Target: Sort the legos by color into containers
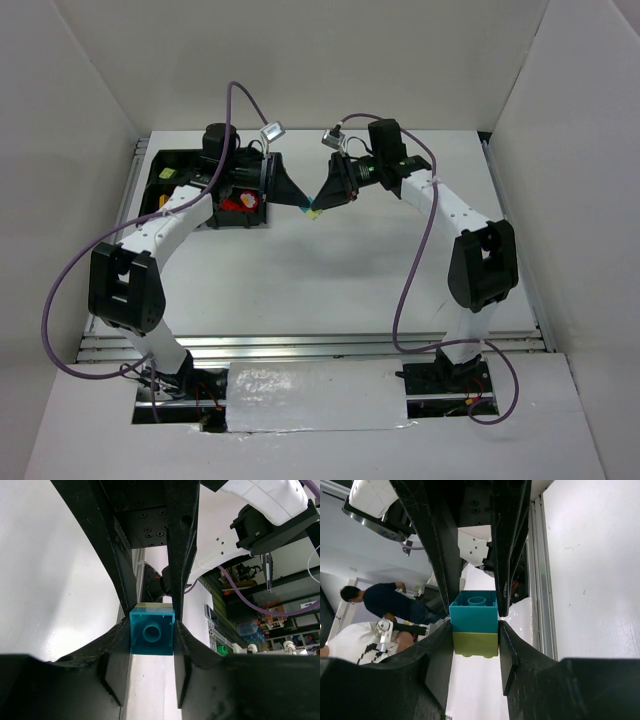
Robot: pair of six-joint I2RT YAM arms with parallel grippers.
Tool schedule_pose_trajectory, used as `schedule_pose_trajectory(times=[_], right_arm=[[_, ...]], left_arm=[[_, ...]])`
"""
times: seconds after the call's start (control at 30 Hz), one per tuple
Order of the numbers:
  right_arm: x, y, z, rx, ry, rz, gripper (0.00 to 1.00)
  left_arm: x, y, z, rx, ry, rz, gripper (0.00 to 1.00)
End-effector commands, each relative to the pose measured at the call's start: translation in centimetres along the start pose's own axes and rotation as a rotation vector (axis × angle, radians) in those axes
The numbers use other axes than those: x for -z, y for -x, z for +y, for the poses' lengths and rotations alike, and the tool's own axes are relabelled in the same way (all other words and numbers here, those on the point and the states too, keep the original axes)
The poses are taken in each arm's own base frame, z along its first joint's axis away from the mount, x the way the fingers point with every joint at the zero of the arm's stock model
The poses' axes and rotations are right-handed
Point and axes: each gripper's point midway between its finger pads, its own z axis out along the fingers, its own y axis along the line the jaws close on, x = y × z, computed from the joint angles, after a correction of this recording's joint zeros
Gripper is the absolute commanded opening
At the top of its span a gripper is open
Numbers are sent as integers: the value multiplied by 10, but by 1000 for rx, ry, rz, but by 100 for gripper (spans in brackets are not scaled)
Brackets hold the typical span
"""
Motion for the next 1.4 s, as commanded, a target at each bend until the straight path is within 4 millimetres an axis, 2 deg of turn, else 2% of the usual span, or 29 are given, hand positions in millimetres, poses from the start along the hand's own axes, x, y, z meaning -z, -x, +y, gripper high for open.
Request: schedule_pose_trajectory(times=[0.0,0.1,0.13,0.17,0.2,0.23,0.27,0.3,0.33,0.5,0.7,0.77,0.8,0.83,0.87,1.03,1.1,1.2,1.3,1.33,1.37], right_arm=[[-1,5,9,44,16,7,1],[-2,5,10,44,20,9,1],[-2,4,10,42,20,10,1],[-2,4,10,42,21,10,10],[-2,4,10,38,23,11,10],[-2,4,10,35,25,12,36],[-3,3,11,33,33,16,58],[-2,3,13,34,34,15,85],[-1,3,13,34,29,11,99],[1,3,12,49,-19,-17,100],[0,3,-6,19,-113,-40,99],[-2,3,-4,19,-95,-36,93],[-2,2,-3,22,-84,-32,77],[-2,1,-1,21,-70,-28,67],[-3,1,-2,18,-63,-28,63],[-4,6,1,31,-54,-34,62],[-5,8,2,37,-51,-40,72],[-6,13,5,52,-41,-53,74],[-6,14,8,46,-23,-58,68],[-8,15,10,66,-14,-56,64],[-9,13,11,56,-5,-49,55]], left_arm=[[3,6,-11,-85,-37,4,38],[3,7,-10,-83,-36,3,34],[2,7,-9,-79,-37,2,26],[2,8,-9,-83,-36,0,7],[2,9,-9,-81,-33,-3,1],[2,10,-8,-86,-29,-5,0],[2,12,-9,-95,-26,-7,0],[2,11,-8,-79,-16,-6,0],[3,13,-6,-105,-4,-10,0],[7,18,-2,-101,36,-26,0],[11,24,-1,-103,32,-54,0],[11,24,-1,-99,29,-56,0],[11,24,-1,-97,29,-56,0],[11,25,-1,-97,31,-58,0],[11,25,-1,-95,31,-58,0],[11,25,-2,-91,28,-57,0],[11,25,-1,-88,27,-58,0],[11,24,0,-78,25,-58,0],[11,24,1,-74,28,-59,0],[11,24,1,-72,28,-59,0],[11,24,1,-72,28,-59,0]])
